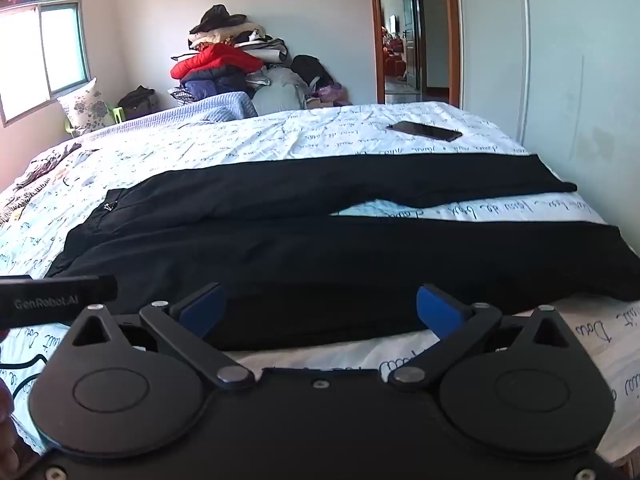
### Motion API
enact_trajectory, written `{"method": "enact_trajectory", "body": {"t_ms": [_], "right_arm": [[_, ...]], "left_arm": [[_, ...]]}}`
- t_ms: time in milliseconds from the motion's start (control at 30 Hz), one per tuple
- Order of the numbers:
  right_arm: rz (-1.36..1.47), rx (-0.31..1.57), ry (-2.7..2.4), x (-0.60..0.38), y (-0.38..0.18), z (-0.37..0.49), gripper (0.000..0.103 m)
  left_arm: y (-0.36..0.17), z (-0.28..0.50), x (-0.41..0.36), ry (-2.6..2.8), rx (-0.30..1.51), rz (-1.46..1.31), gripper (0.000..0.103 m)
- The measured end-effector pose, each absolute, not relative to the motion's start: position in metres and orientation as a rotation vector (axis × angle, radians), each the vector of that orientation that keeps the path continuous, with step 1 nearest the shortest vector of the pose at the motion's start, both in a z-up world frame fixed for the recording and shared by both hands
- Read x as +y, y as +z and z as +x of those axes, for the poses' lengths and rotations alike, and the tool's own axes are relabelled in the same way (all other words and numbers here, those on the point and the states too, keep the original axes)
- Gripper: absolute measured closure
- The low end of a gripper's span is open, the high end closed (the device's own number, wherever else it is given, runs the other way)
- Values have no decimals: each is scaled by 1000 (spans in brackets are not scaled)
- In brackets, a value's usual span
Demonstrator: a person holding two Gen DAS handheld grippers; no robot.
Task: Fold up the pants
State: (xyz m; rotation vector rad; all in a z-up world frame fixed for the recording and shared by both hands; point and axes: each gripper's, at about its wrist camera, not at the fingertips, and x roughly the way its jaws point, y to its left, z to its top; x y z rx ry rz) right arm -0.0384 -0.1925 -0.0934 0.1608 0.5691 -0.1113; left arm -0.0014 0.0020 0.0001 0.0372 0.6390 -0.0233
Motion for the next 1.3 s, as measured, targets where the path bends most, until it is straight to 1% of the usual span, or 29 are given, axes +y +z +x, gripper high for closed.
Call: {"method": "enact_trajectory", "body": {"t_ms": [100, 133, 200, 433, 1300], "right_arm": [[167, 576, -117, -196, -97, -32, 0], [161, 537, -102, -194, -92, -40, 0], [162, 541, -97, -193, -92, -39, 0], [156, 561, -59, -195, -95, -34, 0], [165, 561, -66, -193, -99, -39, 0]], "left_arm": [[-1, 0, 0, -27, 649, 68, 1], [-1, 0, 0, -28, 642, 69, 1], [-2, 1, -10, -19, 644, 90, 1], [-4, 4, 1, -15, 663, 67, 1], [-7, 4, 0, 12, 675, 84, 1]]}}
